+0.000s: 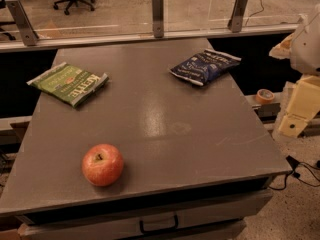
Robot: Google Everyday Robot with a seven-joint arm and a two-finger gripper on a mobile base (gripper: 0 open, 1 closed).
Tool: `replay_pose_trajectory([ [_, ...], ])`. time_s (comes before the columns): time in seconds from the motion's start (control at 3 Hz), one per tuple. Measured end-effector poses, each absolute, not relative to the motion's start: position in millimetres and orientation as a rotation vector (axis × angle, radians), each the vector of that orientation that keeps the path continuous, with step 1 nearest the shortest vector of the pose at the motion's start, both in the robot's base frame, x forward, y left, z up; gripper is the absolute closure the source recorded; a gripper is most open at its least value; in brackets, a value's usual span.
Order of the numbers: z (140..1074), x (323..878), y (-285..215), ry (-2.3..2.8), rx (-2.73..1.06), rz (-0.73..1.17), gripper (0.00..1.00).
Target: Move blue chip bag near green jalapeno chip bag
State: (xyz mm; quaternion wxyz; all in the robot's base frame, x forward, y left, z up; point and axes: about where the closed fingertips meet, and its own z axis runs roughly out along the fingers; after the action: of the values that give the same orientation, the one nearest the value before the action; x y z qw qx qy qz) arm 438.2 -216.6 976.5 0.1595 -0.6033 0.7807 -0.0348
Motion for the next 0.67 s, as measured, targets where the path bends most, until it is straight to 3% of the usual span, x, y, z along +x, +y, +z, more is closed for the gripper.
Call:
replay_pose_trajectory([
  [0.67,970,465,-216,2.18,-1.723,-0.08,0.0],
])
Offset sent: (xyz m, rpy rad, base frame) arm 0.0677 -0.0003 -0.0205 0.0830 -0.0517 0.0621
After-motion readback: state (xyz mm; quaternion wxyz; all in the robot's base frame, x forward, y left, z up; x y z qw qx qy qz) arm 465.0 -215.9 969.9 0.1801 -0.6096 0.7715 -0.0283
